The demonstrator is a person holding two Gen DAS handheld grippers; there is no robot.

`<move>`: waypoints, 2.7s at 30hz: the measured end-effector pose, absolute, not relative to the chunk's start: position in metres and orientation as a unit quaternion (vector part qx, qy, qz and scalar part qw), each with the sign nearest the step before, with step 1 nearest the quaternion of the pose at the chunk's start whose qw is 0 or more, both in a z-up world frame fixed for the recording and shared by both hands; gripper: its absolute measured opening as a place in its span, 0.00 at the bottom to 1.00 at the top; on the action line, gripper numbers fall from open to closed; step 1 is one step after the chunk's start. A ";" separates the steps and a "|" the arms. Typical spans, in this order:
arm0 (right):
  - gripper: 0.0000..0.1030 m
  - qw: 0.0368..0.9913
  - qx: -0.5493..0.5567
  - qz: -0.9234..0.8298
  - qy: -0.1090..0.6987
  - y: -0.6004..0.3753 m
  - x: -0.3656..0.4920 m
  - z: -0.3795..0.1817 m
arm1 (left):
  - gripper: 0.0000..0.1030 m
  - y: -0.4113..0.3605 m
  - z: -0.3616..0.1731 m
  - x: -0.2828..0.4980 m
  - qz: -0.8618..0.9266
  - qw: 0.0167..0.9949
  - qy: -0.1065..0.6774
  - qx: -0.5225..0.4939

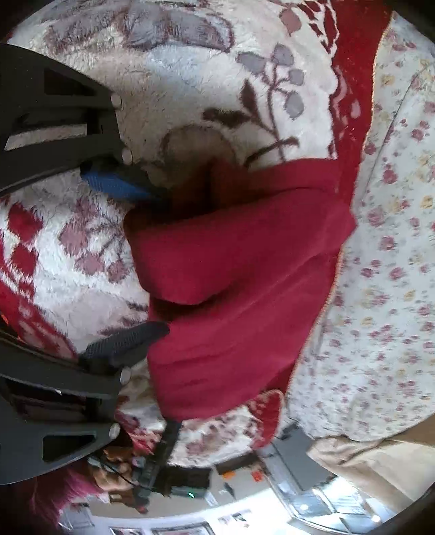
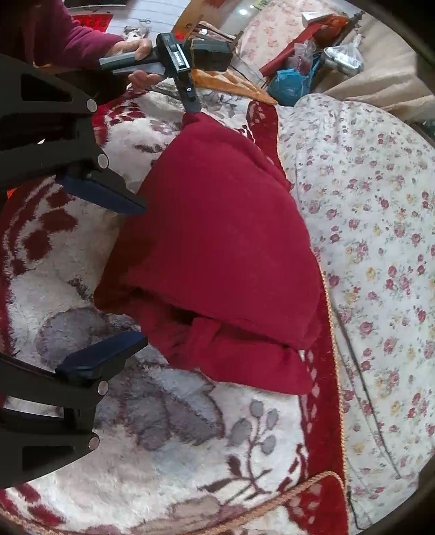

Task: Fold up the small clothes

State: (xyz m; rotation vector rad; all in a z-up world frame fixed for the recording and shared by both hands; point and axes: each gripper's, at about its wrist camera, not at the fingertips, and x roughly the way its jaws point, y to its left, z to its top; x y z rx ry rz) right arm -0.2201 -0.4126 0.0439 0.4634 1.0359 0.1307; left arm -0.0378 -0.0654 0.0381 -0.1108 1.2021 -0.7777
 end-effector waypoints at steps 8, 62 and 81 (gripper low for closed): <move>0.13 0.855 0.174 0.057 0.485 -0.399 -0.205 0.040 | 0.14 -0.048 0.044 -0.038 -0.330 0.772 0.540 -0.058; 0.50 0.876 0.081 0.050 0.474 -0.286 0.021 0.048 | 0.45 -0.103 0.035 -0.035 -0.228 0.856 0.463 0.029; 0.52 0.870 0.034 0.042 0.491 -0.238 0.067 0.015 | 0.45 -0.099 0.036 -0.037 -0.235 0.852 0.468 0.012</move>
